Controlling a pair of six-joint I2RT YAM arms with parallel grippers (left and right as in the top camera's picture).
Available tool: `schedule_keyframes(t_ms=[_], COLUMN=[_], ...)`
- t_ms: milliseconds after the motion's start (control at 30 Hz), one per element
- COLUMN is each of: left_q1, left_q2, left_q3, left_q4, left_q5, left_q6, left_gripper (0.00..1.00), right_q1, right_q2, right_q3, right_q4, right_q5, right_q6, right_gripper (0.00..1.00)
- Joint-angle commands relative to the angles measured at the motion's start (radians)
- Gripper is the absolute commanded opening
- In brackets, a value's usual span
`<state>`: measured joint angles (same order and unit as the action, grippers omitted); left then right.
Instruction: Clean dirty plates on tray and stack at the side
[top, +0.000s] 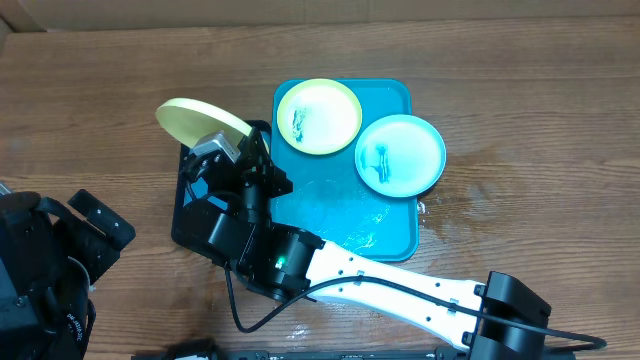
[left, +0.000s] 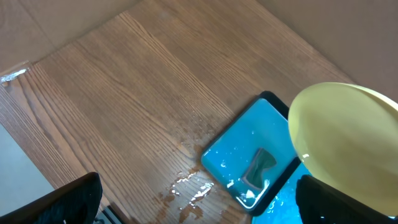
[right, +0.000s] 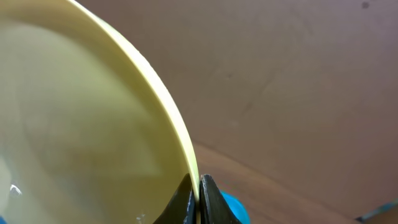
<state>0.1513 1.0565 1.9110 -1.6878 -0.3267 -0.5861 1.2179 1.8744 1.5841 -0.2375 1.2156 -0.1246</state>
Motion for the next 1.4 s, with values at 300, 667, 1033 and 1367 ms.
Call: schedule_keyframes(t_ms=[300,667,1033,1367], left_q1=[0.006,0.006,0.006,0.006], left_q2=[0.002,0.002,0.002,0.002], left_q3=[0.002,0.002,0.002,0.002], left_q4=[-0.002,-0.002,-0.002,-0.002], left_q5=[-0.02,-0.02,-0.02,-0.02], left_q6=[-0.017,-0.017,-0.017,-0.017], left_gripper=[1.0,1.0,1.0,1.0], right_q1=[-0.009,-0.144,-0.797,-1.456], right_q2=[-0.042,-0.041,-0.086,-0.098], right_q3=[0.034,0.034,0.034,0.034], right_q4=[-0.024,-0.218,-0.296,-0.871], right_q5=[-0.146,-0.277,-1.793,-1.588], right_q6=[0.049,0.6,1.014,0.792], right_gripper=[0.04,0.04,0.04,0.04])
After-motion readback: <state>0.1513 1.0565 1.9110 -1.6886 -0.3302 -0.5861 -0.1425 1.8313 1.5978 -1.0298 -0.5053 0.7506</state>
